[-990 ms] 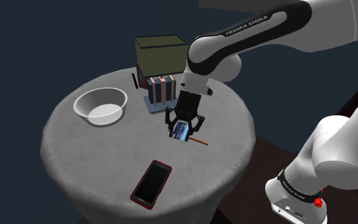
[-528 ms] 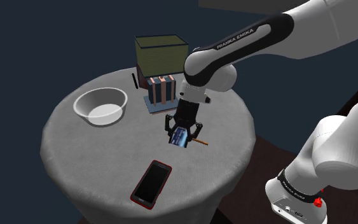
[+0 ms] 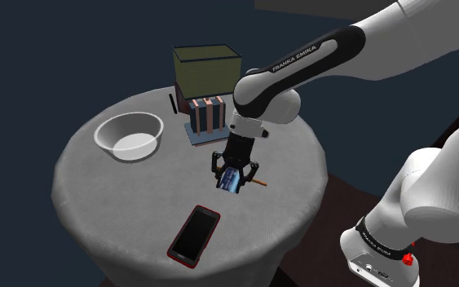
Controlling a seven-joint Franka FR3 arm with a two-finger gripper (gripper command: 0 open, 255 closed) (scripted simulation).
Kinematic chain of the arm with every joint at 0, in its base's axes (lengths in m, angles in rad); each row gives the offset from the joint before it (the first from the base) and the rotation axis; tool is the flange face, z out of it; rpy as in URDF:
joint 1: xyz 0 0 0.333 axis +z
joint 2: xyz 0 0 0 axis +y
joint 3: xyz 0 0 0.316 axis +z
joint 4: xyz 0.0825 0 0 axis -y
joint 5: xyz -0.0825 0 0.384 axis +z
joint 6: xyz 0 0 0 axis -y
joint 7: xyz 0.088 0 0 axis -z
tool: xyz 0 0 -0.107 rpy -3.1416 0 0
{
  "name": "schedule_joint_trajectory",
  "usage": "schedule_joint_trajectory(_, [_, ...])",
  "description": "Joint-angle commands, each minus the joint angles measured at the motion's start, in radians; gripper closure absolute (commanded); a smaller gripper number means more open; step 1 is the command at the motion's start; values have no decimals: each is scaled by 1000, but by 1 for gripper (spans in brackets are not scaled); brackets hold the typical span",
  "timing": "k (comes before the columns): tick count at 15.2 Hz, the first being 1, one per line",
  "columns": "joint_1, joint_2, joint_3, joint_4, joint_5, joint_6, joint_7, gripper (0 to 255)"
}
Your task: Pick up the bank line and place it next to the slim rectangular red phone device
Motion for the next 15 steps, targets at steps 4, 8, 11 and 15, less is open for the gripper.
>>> schedule_joint_trajectory(4, [0, 0, 0, 0, 0, 1, 0, 0])
schedule_joint_trajectory(8, [0, 0, 0, 0, 0, 1, 0, 0])
schedule_joint_trajectory(11, [-30, -52, -32, 35, -51, -98, 23, 0])
schedule_joint_trajectory(15, [-38, -64, -40, 46, -64, -123, 28, 0])
